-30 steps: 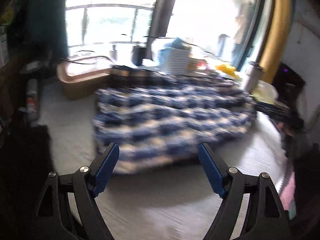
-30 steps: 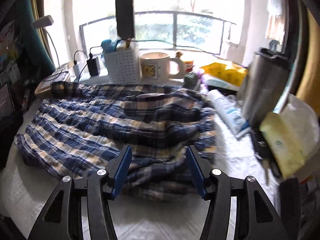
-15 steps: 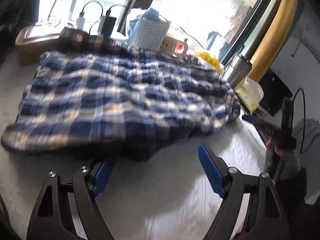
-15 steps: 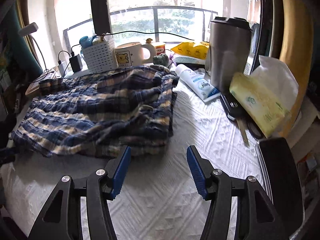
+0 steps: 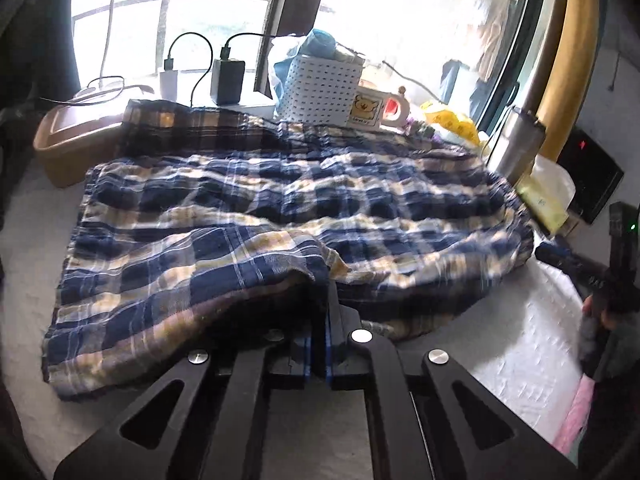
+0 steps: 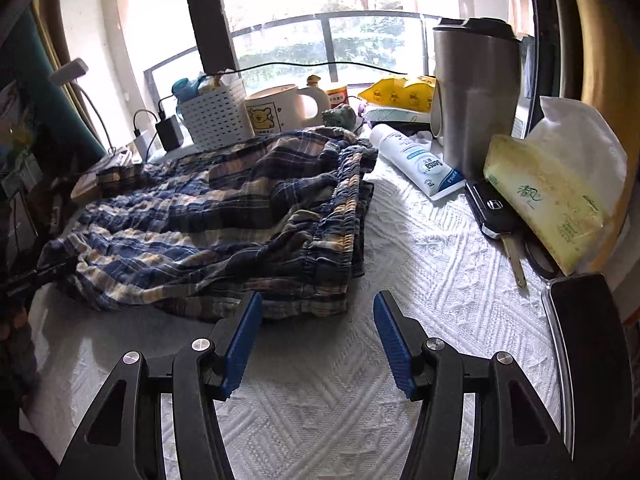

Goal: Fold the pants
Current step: 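Grasp the plaid pants edge with the left gripper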

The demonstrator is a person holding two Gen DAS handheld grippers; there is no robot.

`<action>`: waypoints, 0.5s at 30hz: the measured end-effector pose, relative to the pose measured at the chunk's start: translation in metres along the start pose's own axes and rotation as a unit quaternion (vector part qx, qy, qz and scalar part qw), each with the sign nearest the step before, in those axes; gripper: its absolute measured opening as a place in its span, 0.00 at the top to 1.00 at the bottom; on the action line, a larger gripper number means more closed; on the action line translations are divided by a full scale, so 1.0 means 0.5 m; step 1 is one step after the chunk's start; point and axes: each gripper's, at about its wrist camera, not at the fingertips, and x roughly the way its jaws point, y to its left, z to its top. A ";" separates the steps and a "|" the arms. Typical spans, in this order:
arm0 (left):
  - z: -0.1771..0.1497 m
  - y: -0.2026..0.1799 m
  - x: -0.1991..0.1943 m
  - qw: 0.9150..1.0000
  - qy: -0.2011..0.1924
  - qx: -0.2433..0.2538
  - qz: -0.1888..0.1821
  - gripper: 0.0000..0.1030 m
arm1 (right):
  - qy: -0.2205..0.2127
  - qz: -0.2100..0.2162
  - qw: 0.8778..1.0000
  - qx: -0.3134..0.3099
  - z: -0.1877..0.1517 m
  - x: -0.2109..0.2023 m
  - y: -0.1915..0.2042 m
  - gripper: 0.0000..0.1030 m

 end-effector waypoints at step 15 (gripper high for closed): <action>-0.028 0.004 -0.066 1.000 0.007 -0.016 -0.020 0.99 | 0.036 0.067 0.996 0.048 -0.028 0.011 0.036 0.38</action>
